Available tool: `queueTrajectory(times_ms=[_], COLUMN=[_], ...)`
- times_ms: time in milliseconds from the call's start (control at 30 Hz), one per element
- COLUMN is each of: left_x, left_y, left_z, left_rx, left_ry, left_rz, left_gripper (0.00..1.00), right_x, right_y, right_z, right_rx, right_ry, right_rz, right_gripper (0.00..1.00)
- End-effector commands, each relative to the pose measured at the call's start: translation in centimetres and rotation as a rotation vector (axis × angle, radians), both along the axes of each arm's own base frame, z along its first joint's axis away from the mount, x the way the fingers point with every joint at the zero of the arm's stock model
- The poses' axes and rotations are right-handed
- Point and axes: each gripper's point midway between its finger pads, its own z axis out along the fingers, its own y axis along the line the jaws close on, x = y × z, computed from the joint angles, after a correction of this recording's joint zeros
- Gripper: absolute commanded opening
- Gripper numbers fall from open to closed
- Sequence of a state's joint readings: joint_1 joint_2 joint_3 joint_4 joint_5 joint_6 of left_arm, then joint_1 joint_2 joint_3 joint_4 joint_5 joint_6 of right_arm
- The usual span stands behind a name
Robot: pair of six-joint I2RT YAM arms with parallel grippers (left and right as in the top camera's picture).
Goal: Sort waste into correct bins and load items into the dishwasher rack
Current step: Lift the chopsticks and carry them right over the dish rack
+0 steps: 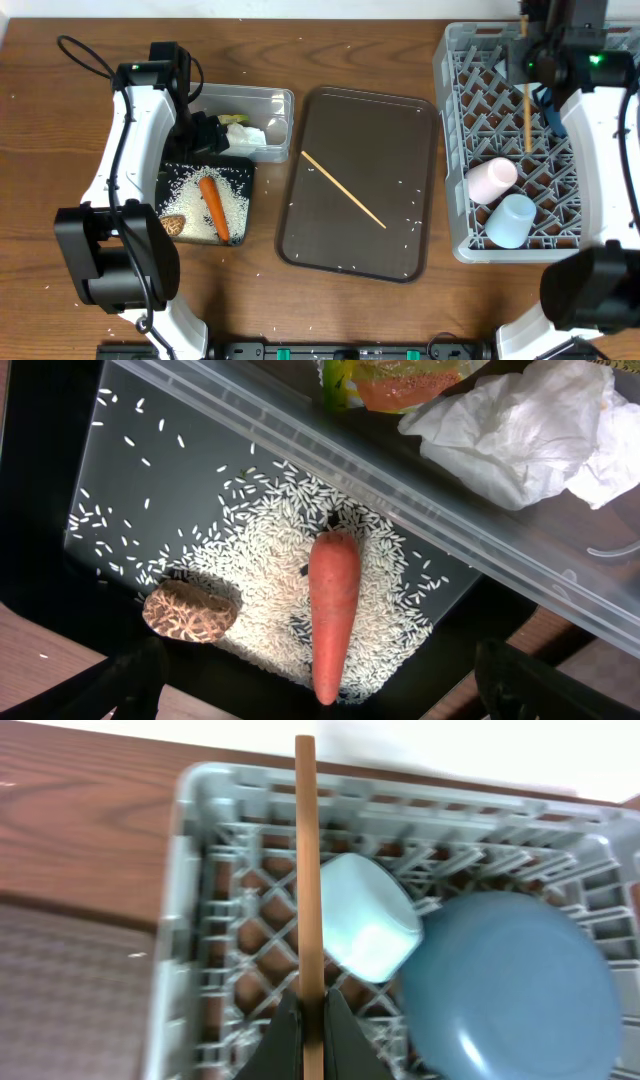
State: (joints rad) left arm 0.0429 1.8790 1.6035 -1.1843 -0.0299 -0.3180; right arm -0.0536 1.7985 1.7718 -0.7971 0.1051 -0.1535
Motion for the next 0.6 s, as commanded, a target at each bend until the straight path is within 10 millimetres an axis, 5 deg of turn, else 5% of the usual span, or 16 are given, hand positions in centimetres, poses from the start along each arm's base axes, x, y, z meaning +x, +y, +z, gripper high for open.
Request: queueTrajectory(times_ms=[0, 100, 133, 233, 267, 467, 567], left_x=[0.2, 0.2, 0.2, 0.2, 0.2, 0.2, 0.2], left_y=[-0.1, -0.1, -0.1, -0.1, -0.1, -0.1, -0.1], left_z=[0.2, 0.2, 0.2, 0.2, 0.2, 0.2, 0.2], left_rx=[0.005, 0.005, 0.005, 0.005, 0.005, 0.005, 0.005], left_ry=[-0.007, -0.007, -0.007, -0.007, -0.007, -0.007, -0.007], left_rz=[0.005, 0.005, 0.005, 0.005, 0.005, 0.005, 0.005], left_gripper=[0.98, 0.98, 0.98, 0.98, 0.98, 0.98, 0.98], right_x=[1.1, 2.0, 2.2, 2.4, 2.5, 2.4, 2.1], right_y=[-1.6, -1.9, -1.8, -0.7, -0.3, 1.0, 4.5], right_z=[-2.3, -3.4, -3.7, -4.2, -4.2, -4.4, -4.4], right_rx=[-0.056, -0.072, -0.07, -0.025, -0.009, 0.104, 0.206], right_ry=[0.041, 0.046, 0.048, 0.049, 0.047, 0.044, 0.054], right_rz=[0.05, 0.069, 0.071, 0.113, 0.127, 0.097, 0.204], right_gripper=[0.01, 0.02, 0.1, 0.81, 0.91, 0.96, 0.9])
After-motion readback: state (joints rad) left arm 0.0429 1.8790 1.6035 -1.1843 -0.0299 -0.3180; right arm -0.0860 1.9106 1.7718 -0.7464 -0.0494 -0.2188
